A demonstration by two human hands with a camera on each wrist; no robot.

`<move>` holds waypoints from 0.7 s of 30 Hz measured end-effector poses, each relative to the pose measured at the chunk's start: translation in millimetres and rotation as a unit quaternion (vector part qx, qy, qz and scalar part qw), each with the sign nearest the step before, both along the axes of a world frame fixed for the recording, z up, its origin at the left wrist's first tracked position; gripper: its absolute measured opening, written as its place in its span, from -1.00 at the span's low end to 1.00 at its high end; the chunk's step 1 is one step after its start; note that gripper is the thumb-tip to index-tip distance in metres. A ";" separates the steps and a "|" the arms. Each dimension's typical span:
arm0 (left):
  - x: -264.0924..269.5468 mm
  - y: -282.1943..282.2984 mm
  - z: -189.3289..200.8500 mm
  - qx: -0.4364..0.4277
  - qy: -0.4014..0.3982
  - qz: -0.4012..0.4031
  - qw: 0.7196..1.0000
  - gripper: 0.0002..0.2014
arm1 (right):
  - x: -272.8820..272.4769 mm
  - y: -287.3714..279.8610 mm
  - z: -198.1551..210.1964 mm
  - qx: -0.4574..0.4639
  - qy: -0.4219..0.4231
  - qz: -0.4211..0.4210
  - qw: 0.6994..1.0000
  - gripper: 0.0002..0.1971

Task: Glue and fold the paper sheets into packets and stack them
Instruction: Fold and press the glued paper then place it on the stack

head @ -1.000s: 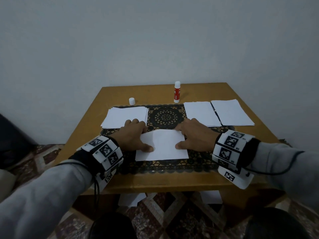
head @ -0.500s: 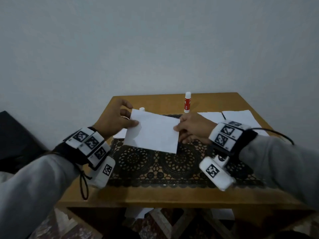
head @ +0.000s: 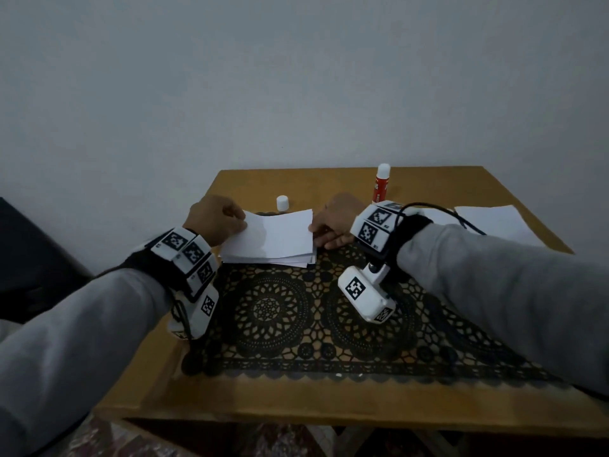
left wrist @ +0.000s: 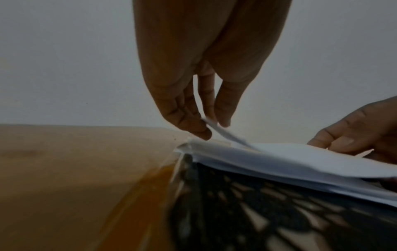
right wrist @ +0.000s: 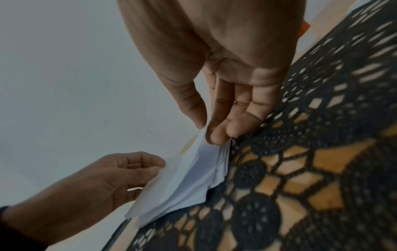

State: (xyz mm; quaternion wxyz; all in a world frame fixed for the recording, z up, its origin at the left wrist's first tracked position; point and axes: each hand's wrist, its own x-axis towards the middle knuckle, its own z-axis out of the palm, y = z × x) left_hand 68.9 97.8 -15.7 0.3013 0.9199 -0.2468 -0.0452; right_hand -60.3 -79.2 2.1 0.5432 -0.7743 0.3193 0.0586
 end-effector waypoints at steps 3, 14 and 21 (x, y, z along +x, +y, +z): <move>-0.3 -1.0 2.0 0.072 0.027 -0.041 0.996 -0.83 | 4.0 0.9 -3.1 -0.039 0.021 0.008 0.999 -0.90; -11.3 3.3 9.3 0.051 0.134 -0.022 0.989 -0.81 | -9.8 2.1 -1.2 0.041 -0.041 -0.011 0.998 -0.66; -20.7 5.8 7.9 0.101 0.092 -0.057 0.989 -0.73 | -27.3 11.6 -6.4 -0.405 -0.016 0.289 0.867 -0.31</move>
